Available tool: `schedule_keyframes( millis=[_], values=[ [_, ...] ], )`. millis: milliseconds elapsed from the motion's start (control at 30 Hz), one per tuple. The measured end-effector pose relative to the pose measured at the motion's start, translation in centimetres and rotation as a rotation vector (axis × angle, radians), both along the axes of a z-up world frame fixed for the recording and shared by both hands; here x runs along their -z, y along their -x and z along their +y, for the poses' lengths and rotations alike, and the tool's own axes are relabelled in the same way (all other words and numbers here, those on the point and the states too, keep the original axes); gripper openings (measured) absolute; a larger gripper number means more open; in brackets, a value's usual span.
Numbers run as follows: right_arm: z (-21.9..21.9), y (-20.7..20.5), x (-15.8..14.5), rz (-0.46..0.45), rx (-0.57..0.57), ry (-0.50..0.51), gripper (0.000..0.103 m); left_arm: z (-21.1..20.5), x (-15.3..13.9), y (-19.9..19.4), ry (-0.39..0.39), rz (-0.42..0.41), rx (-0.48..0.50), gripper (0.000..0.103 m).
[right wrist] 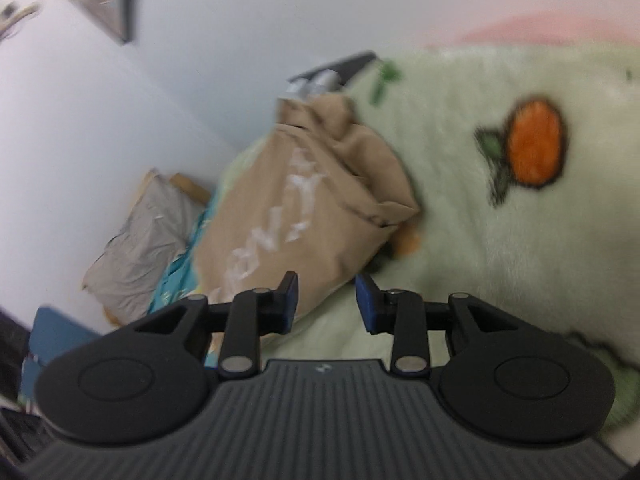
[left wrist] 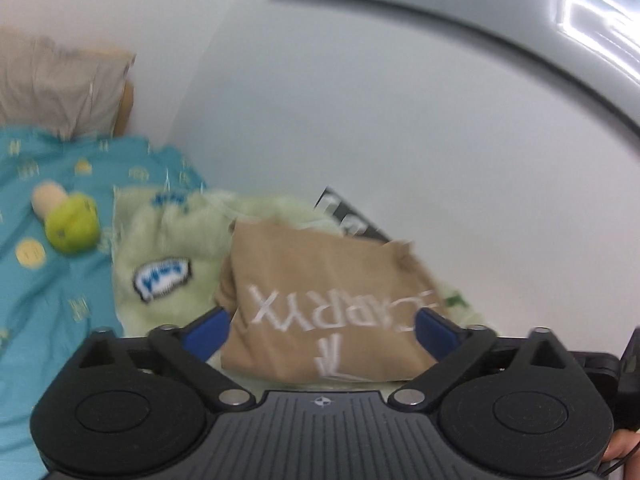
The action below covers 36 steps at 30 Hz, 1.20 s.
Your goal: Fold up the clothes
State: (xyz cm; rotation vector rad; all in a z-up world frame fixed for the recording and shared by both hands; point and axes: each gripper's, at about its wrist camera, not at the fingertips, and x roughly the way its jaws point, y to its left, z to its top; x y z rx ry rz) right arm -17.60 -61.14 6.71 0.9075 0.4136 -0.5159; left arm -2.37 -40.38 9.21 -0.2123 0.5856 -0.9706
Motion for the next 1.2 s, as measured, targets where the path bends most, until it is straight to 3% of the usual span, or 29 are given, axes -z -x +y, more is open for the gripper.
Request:
schedule_keyframes(
  millis=[67, 167, 300, 333, 467, 633, 900, 1200],
  values=[
    [1.6, 1.0, -2.4, -0.014, -0.030, 0.063, 0.036, 1.3, -2.5, 2.2, -0.005, -0.074, -0.006, 0.103],
    [4.2, 2.1, -5.6, -0.044, -0.097, 0.147, 0.038, 3.5, -3.9, 5.3, -0.033, -0.152, -0.032, 0.103],
    [7.6, 3.6, -8.8, -0.093, -0.142, 0.301, 0.083, 6.5, -5.8, 9.5, -0.070, -0.256, -0.067, 0.103],
    [8.6, 4.1, -9.4, -0.108, -0.148, 0.350, 0.088, 7.2, -6.3, 10.6, -0.080, -0.282, -0.076, 0.103],
    [11.8, 5.5, -10.5, -0.136, -0.175, 0.510, 0.086, 10.0, -7.9, 14.4, -0.112, -0.378, -0.111, 0.103],
    [14.1, 6.3, -9.2, -0.169, -0.175, 0.594, 0.086, 12.1, -6.2, 15.4, -0.076, -0.382, -0.146, 0.103],
    [15.3, 5.5, -7.0, -0.149, -0.139, 0.676, 0.086, 12.6, -4.7, 15.6, -0.080, -0.436, -0.175, 0.103],
    [15.8, 5.0, -5.4, -0.132, -0.098, 0.723, 0.086, 12.0, -3.1, 14.9, -0.090, -0.441, -0.178, 0.103]
  ],
)
